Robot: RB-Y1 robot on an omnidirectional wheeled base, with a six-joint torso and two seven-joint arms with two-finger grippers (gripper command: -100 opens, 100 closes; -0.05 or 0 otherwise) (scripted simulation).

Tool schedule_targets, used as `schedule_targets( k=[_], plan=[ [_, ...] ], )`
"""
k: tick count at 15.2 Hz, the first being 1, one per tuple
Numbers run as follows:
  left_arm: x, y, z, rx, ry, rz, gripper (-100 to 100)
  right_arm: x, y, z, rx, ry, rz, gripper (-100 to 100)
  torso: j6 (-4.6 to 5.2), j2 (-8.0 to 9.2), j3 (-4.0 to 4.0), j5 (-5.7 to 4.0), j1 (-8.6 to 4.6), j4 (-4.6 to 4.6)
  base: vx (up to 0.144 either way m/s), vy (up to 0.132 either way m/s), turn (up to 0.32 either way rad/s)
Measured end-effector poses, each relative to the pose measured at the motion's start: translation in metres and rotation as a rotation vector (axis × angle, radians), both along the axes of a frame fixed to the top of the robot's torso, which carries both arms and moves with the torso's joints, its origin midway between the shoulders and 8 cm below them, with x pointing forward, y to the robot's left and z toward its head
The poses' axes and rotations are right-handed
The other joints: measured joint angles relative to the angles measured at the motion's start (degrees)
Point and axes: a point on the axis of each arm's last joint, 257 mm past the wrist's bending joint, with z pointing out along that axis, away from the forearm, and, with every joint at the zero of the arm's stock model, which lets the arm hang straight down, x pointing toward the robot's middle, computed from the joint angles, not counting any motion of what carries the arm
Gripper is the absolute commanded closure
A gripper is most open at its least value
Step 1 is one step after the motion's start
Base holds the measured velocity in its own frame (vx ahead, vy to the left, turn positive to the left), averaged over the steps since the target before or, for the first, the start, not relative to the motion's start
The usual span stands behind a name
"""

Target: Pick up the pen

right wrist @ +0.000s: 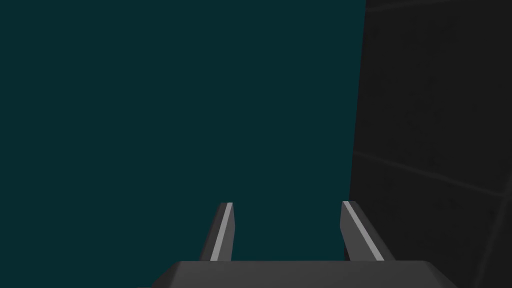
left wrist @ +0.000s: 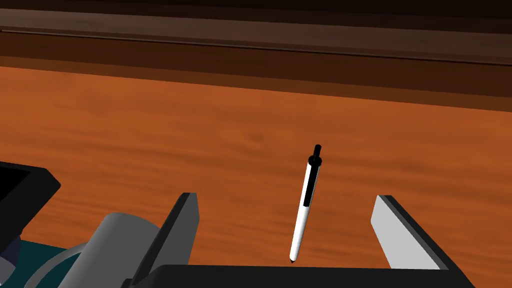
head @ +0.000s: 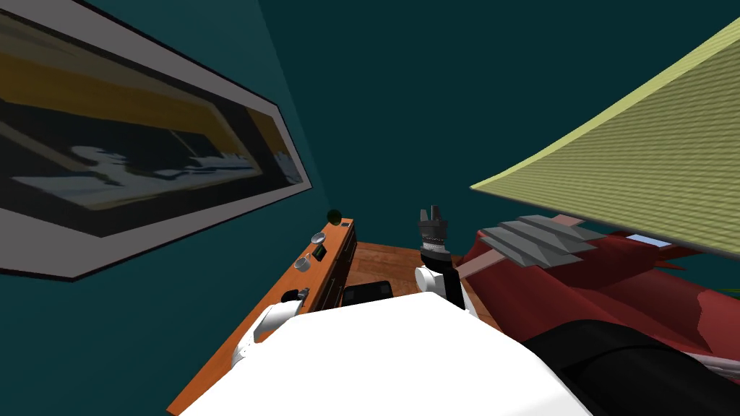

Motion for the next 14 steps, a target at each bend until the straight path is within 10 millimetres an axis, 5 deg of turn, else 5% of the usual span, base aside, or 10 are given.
schedule_targets(
  k=[4,14],
  plan=[
    [-0.027,-0.006,-0.012,-0.017,0.088,0.027,-100,0.000,0.000,0.000,0.000,0.000,0.000,0,0.00,0.00,0.00,0.00,0.01,0.00,0.013,0.014,-0.078],
    [-0.036,-0.007,-0.034,-0.019,0.093,0.038,-100,0.000,0.000,0.000,0.000,0.000,0.000,0,-0.01,0.01,0.01,0.01,0.02,0.00,0.007,0.017,-0.017]
  ],
)
